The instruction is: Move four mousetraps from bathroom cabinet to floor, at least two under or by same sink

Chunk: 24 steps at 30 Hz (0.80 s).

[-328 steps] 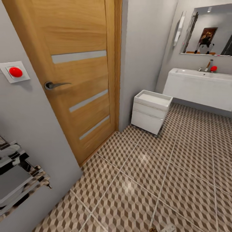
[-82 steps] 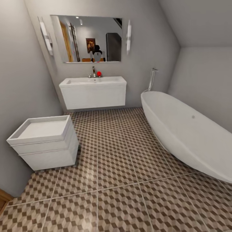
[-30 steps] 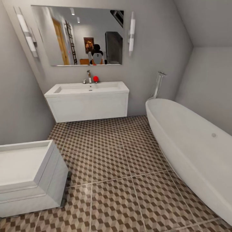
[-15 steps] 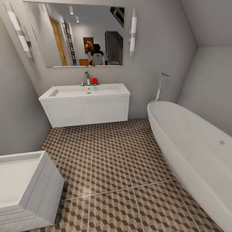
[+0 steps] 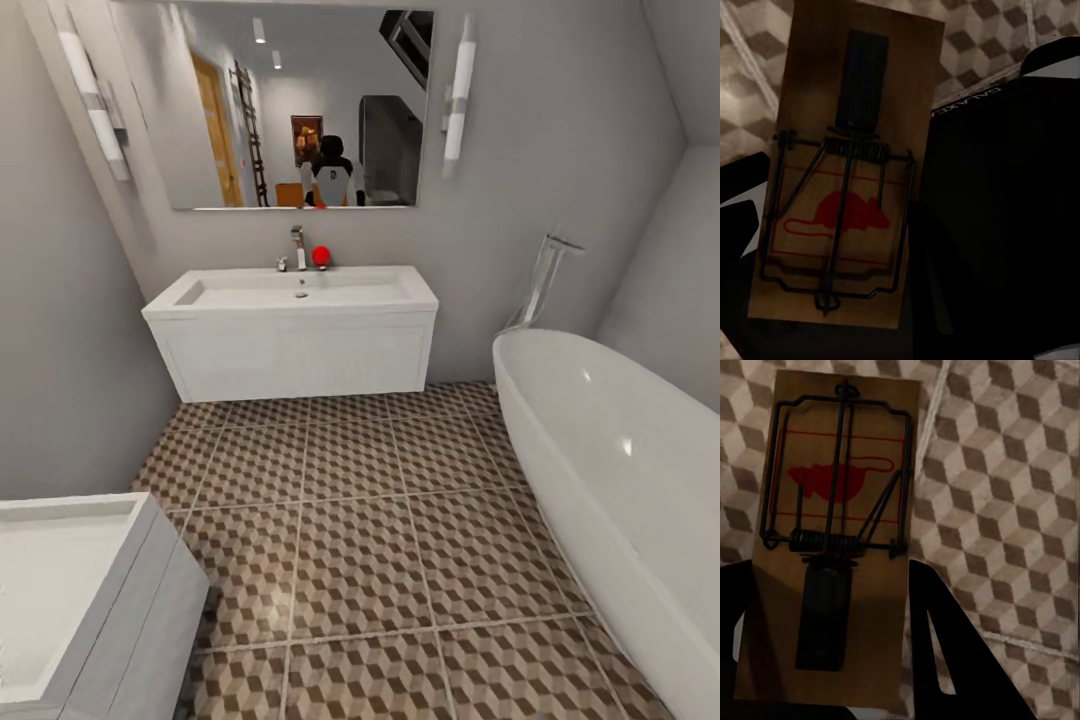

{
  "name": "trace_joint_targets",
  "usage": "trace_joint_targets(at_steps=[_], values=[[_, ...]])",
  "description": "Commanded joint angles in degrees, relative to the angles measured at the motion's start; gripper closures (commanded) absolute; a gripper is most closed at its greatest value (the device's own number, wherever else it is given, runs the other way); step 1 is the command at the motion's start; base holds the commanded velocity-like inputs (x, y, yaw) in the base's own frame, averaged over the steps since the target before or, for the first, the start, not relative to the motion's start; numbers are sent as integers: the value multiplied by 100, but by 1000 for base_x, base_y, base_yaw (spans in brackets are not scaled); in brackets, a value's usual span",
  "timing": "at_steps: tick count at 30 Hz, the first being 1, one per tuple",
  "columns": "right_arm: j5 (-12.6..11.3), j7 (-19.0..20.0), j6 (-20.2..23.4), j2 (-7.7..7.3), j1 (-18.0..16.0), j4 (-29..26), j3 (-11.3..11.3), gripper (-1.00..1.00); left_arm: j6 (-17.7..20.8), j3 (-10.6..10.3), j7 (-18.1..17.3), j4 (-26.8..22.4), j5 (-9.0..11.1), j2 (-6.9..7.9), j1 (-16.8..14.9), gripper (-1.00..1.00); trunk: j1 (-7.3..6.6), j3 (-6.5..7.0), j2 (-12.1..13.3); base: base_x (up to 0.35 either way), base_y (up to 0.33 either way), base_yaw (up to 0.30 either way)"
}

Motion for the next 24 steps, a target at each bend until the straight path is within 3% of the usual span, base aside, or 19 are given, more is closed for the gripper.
trace_joint_targets(at_steps=[1, 7, 24], values=[[-6, 27, -32, -2, -5, 16, 2, 100, 19, -27, -35, 22, 61, -5, -9, 100, 3, -5, -2, 333, 0, 289], [-6, 27, -30, -2, 4, 16, 2, 100, 19, -27, -35, 21, 61, -5, -9, 100, 3, -5, -2, 333, 0, 170], [-6, 27, -35, -2, 15, 16, 2, 100, 19, -27, -35, 19, 67, -5, -9, 100, 3, -5, -2, 333, 0, 6]])
